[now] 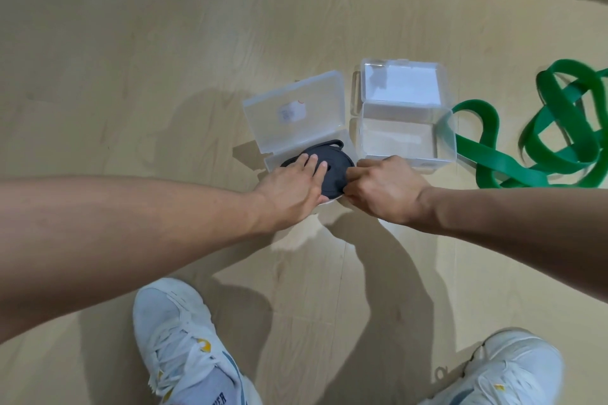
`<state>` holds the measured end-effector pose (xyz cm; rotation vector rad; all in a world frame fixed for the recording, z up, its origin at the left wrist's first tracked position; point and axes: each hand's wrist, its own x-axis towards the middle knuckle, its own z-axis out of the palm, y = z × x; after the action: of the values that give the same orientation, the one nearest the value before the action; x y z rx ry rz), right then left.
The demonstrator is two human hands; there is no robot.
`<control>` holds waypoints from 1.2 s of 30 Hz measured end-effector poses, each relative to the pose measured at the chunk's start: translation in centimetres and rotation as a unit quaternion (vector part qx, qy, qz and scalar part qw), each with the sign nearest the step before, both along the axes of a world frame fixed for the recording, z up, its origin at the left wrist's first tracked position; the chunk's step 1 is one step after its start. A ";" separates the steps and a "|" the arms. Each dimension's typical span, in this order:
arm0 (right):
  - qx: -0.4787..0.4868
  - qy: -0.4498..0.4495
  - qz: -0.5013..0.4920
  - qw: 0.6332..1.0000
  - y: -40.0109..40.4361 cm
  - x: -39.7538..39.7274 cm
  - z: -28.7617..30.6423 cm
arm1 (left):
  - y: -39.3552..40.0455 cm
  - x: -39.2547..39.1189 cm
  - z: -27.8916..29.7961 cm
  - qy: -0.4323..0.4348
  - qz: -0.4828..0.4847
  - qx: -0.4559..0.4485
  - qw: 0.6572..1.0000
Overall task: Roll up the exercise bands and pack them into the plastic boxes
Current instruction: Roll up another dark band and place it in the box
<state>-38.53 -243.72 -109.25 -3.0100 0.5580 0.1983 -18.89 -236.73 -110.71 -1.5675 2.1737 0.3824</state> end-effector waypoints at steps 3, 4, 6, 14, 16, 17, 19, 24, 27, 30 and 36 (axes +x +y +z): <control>0.009 0.055 -0.034 0.998 0.2 0.3 0.5 | -0.1 0.3 -0.3 0.029 0.016 0.005 0.999; 0.017 0.073 -0.044 0.996 0.2 0.6 0.7 | 0.0 0.2 -0.3 0.033 0.020 0.009 0.999; 0.039 0.089 -0.070 0.993 0.3 1.0 0.9 | 0.3 -0.1 -0.2 0.040 0.044 0.022 0.998; 0.089 0.074 -0.115 0.987 0.3 -0.8 0.3 | -0.2 0.0 -0.3 0.058 0.057 0.039 0.996; 0.095 0.061 -0.125 0.986 0.3 -1.1 0.8 | 0.4 -0.2 0.0 0.070 0.066 0.033 0.995; 0.103 0.056 -0.135 0.984 0.3 -1.2 1.0 | 0.3 -0.2 0.3 0.081 0.070 0.030 0.994; 0.120 0.049 -0.151 0.980 0.3 -1.2 1.3 | -0.3 -0.1 0.6 0.105 0.076 0.015 0.991; 0.151 0.096 -0.158 0.971 0.3 0.0 1.3 | -0.8 0.1 0.6 0.121 0.092 0.008 0.988; 0.199 0.145 -0.168 0.954 0.5 1.1 0.7 | -0.7 -0.2 0.3 0.115 0.095 0.032 0.988; 0.240 0.130 -0.197 0.942 0.4 1.8 0.5 | -1.4 0.0 0.0 0.116 0.090 0.049 0.988; 0.210 0.148 -0.158 0.954 -0.3 2.4 1.2 | -2.3 0.9 0.5 0.151 0.091 0.063 0.982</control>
<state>-36.12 -243.99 -108.04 -2.4534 0.8838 0.6594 -18.04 -239.01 -110.23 -1.7356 2.1747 0.8486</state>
